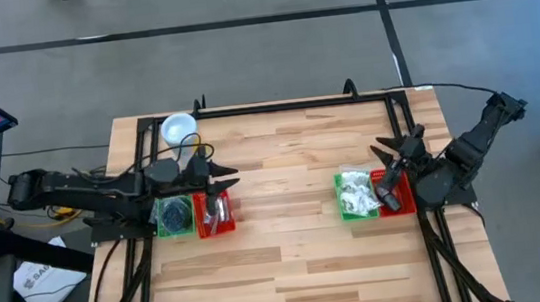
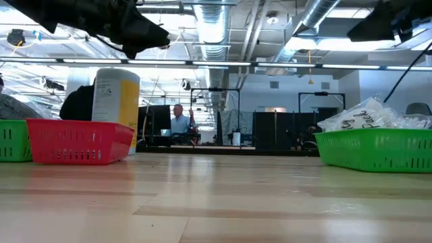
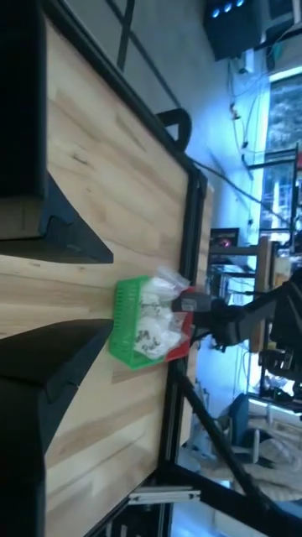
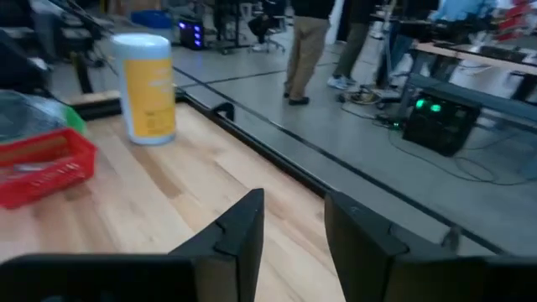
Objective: Pick & Place Travel size toiletries
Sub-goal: Return to Home Position
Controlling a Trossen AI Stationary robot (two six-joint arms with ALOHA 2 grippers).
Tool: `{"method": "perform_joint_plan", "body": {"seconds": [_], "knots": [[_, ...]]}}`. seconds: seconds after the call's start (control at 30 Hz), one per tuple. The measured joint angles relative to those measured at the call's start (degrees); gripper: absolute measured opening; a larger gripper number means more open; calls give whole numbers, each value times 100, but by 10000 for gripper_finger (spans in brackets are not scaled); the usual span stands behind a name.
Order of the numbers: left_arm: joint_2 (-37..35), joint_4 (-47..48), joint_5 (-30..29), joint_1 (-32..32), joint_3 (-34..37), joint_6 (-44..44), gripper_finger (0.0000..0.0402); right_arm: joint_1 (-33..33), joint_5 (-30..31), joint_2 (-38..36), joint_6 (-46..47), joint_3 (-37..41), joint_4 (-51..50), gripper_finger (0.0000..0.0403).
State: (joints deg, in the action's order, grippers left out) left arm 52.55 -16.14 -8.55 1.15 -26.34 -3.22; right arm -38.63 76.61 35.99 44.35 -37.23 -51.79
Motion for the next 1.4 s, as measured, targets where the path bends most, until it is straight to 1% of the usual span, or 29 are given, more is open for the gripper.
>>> {"method": "perform_joint_plan", "body": {"seconds": [0.17,0.27,0.37,0.47,0.5,0.53,0.57,0.63,0.73,0.83,0.9,1.0,1.13,1.2,1.33,1.4], "knots": [[-69,-94,-199,4,86,61,108,35,-32,-304,-1664,282,1618,118],[-74,-116,-214,4,89,148,108,191,-358,-415,-2622,608,2842,118],[-74,-145,-220,4,89,152,108,593,-987,-420,-3920,1050,4454,118],[-74,-208,-225,4,89,185,108,1273,-2113,-418,-5254,1417,6140,118],[-74,-202,-229,4,89,187,108,1542,-2449,-420,-5580,1505,6589,118],[-74,-197,-239,4,89,189,108,1827,-2755,-420,-5760,1542,6778,118],[-74,-201,-245,4,89,189,108,2109,-3020,-426,-5796,1547,6759,118],[-74,-199,-245,28,89,236,108,2633,-3504,-459,-5545,1547,6475,118],[-92,-183,-245,80,89,262,108,3229,-3960,-727,-4961,1562,5603,118],[-188,-194,-243,86,158,297,108,3528,-4286,-962,-4577,1549,5058,118],[-392,-177,-233,152,371,249,108,3530,-4400,-1133,-4488,1555,4763,118],[-920,-172,-241,168,762,-26,108,3459,-4360,-1487,-4355,1543,4571,118],[-1724,-195,-239,81,1186,-44,108,3250,-4320,-1837,-4075,1551,4052,118],[-2073,-193,-206,22,1358,15,108,3143,-4148,-1965,-3946,1596,3945,118],[-2594,-195,-41,-31,1622,87,108,2932,-3711,-2177,-3718,2007,3984,118],[-2781,-155,-7,-33,1736,85,108,2849,-3608,-2279,-3589,2273,4156,118]]}}
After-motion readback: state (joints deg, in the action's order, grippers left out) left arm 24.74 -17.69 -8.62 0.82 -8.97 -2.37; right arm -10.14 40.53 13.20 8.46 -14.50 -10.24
